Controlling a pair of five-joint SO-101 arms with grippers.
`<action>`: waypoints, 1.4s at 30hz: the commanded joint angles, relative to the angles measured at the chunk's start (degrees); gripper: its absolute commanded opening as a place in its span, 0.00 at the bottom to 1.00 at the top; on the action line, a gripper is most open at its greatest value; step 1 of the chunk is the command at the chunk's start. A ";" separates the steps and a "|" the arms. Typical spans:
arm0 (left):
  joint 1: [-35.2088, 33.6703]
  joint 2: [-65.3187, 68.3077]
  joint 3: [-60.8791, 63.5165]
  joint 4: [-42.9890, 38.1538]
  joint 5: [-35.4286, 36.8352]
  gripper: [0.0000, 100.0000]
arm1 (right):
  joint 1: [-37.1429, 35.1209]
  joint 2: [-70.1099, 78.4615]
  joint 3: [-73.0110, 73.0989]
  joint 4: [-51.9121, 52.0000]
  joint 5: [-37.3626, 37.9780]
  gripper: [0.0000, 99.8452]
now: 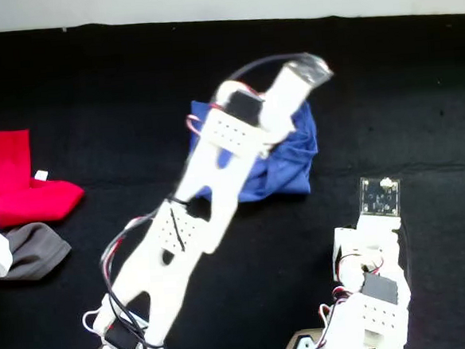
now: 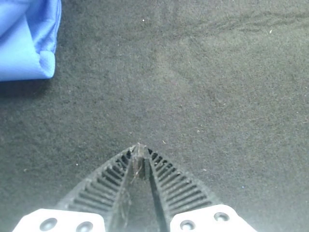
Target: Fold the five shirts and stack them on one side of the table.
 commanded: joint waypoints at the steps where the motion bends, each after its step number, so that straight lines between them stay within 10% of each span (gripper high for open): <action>1: -2.95 -1.36 -2.07 -1.67 0.00 0.01 | -0.57 -0.84 3.65 0.40 0.62 0.01; 42: 10.33 5.23 -2.33 -1.41 6.86 0.01 | -0.40 -0.92 3.56 0.40 0.62 0.01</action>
